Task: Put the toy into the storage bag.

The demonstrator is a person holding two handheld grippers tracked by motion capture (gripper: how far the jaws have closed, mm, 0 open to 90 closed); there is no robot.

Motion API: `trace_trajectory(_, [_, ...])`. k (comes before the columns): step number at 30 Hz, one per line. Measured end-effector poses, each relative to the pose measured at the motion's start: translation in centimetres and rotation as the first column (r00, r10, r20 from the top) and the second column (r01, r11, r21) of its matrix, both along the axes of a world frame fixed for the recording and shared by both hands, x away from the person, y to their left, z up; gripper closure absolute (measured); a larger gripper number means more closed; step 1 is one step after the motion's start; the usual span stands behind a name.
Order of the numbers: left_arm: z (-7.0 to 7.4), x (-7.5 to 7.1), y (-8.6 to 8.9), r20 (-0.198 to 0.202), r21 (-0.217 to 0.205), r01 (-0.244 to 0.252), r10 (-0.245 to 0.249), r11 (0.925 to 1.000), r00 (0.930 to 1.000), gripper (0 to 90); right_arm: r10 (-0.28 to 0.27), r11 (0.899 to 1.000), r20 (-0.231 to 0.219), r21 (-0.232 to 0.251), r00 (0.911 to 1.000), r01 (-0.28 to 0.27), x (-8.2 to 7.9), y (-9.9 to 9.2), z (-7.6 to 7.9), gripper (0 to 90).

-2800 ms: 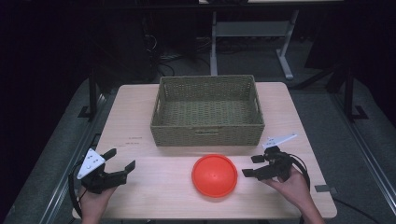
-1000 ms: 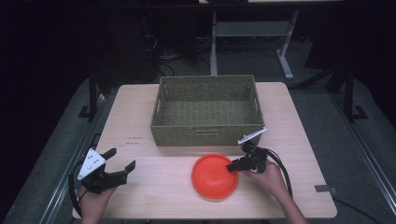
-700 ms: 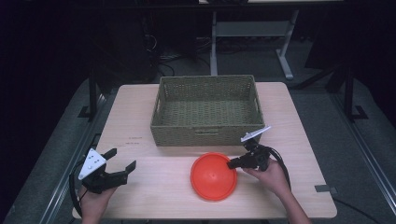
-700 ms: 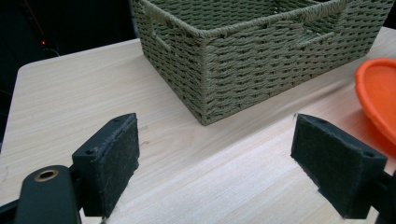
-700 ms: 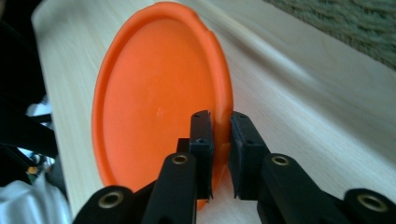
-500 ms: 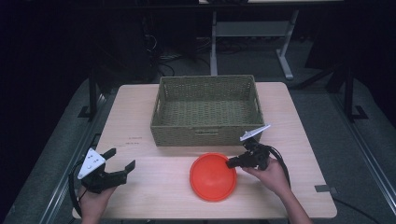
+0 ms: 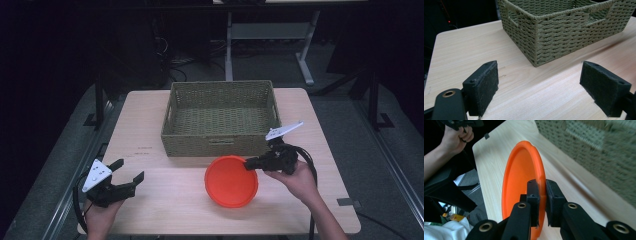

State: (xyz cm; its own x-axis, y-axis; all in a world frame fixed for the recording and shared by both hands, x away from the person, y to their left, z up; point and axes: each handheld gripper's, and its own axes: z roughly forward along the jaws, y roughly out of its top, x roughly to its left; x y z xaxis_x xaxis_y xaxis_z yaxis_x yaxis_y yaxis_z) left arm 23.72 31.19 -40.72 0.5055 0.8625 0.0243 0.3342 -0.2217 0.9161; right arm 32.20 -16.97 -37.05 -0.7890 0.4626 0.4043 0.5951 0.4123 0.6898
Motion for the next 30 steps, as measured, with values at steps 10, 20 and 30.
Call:
trace_trajectory(10, [0.0, -0.1, 0.1, 0.003, -0.004, -0.002, 0.002, 1.0, 1.0, 14.7, -0.002, 1.0, 0.046, 0.005, 0.999, 0.002, 0.3, -0.7, 3.2, 82.1])
trace_trajectory(20, [0.0, 0.0, -0.1, -0.001, 0.0, -0.006, 0.006, 1.0, 1.0, 14.7, -0.021, 0.998, 0.087, -0.049, 0.996, 0.026, 1.8, -1.1, 6.2, 82.1])
trace_trajectory(30, [-0.1, 0.0, -0.1, -0.006, 0.004, -0.004, 0.004, 1.0, 1.0, 14.7, -0.037, 0.998, 0.093, -0.045, 0.995, 0.042, 3.4, -1.3, 7.9, 82.1])
